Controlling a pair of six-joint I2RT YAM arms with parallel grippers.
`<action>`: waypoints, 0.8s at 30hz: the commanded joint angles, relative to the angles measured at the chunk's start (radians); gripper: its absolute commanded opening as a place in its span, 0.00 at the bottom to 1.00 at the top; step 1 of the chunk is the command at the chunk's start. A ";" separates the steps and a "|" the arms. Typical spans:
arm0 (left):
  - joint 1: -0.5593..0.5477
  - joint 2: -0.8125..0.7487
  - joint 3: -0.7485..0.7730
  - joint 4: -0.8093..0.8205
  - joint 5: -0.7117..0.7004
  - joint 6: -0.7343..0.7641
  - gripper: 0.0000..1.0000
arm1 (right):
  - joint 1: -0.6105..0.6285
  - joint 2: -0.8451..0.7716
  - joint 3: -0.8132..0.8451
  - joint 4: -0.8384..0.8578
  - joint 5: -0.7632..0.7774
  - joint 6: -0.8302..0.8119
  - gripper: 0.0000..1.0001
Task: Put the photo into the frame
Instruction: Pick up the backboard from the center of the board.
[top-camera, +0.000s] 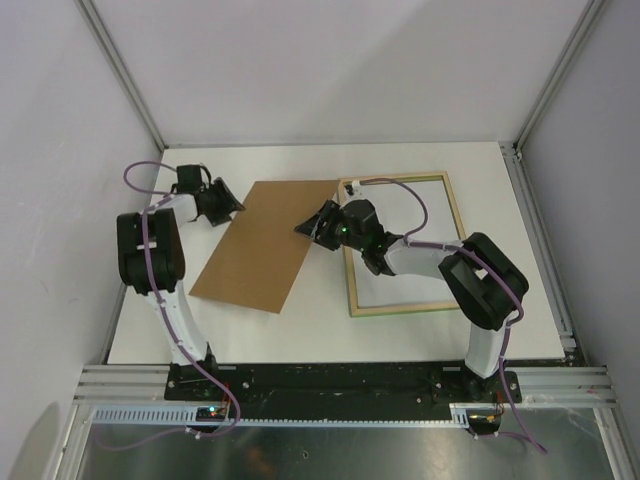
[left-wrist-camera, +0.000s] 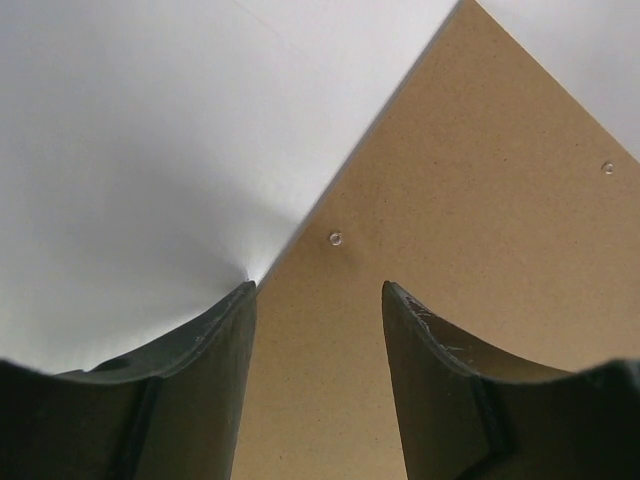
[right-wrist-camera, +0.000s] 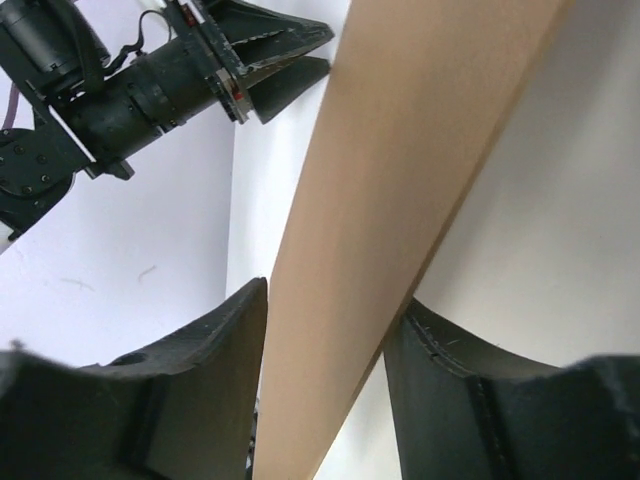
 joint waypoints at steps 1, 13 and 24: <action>-0.060 -0.041 -0.049 -0.120 0.115 -0.011 0.58 | 0.013 0.004 0.063 0.075 -0.050 0.020 0.49; -0.165 -0.348 -0.084 -0.136 0.032 0.018 0.65 | 0.018 -0.093 0.086 -0.168 0.048 -0.062 0.03; -0.741 -0.855 -0.114 -0.215 -0.608 0.101 0.73 | 0.010 -0.349 0.112 -0.450 0.270 -0.194 0.00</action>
